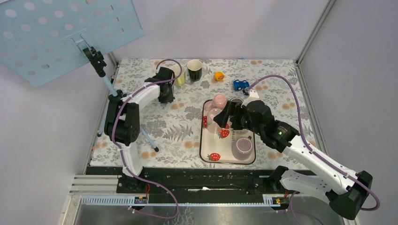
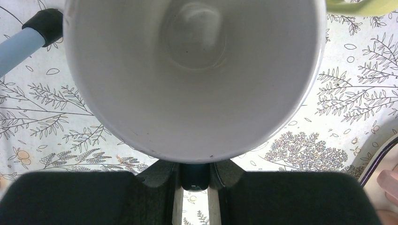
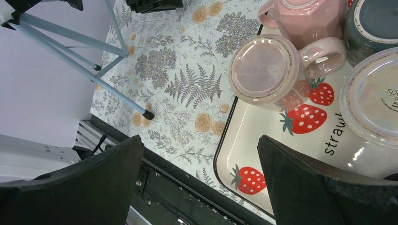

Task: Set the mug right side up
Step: Place the cup at the center of the board.

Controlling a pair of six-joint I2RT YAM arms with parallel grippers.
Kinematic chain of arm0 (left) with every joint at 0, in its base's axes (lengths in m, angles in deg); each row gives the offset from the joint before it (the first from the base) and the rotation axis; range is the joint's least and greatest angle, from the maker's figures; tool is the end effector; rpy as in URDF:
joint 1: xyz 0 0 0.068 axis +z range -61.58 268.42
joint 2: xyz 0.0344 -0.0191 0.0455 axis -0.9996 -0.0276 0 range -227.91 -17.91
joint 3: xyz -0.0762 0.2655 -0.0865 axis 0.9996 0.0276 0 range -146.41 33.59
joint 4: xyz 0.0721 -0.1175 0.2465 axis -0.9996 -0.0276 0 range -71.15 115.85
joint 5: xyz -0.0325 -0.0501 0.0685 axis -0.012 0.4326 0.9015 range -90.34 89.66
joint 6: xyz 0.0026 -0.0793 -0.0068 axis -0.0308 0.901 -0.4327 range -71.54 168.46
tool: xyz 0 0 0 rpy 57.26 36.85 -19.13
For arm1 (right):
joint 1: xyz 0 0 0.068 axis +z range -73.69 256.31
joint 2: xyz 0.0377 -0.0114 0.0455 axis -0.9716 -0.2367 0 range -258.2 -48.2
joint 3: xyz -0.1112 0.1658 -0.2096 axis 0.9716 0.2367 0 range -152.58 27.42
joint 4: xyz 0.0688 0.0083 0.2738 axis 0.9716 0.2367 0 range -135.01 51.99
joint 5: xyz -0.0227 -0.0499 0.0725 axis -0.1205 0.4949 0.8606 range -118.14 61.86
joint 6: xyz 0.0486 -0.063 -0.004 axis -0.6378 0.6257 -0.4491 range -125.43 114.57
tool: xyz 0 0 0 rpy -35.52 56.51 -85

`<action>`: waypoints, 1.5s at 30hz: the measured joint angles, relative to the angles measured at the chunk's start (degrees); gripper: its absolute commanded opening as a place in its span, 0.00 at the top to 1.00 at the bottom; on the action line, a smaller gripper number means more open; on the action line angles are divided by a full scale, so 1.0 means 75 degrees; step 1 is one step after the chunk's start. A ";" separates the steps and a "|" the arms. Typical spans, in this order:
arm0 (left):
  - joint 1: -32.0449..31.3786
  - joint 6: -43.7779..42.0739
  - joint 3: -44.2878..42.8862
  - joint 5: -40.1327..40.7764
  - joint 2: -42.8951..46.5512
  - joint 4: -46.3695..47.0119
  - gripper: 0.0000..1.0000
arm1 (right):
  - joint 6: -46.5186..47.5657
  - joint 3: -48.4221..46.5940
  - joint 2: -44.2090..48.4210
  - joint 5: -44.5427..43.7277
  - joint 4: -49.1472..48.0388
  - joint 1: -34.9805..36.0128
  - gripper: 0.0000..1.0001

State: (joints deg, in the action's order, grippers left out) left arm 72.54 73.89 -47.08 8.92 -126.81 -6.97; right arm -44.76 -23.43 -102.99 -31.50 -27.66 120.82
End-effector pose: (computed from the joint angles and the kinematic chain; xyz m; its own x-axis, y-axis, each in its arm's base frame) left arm 0.4296 -0.1107 0.1819 -0.8439 -0.2005 -0.4975 -0.1852 0.9794 -0.0806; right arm 0.1892 0.1804 0.3330 -0.6190 0.2787 -0.7343 -0.3472 0.7414 0.5742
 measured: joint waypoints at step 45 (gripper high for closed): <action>0.0000 -0.0085 0.0128 0.0000 -0.0134 0.0539 0.30 | -0.0055 0.0006 0.0000 0.0140 -0.0006 0.0000 0.00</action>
State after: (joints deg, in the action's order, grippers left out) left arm 72.54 73.25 -46.12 8.92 -127.81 -2.92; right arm -45.17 -23.38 -102.99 -30.45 -27.71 120.82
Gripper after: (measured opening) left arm 0.580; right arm 0.994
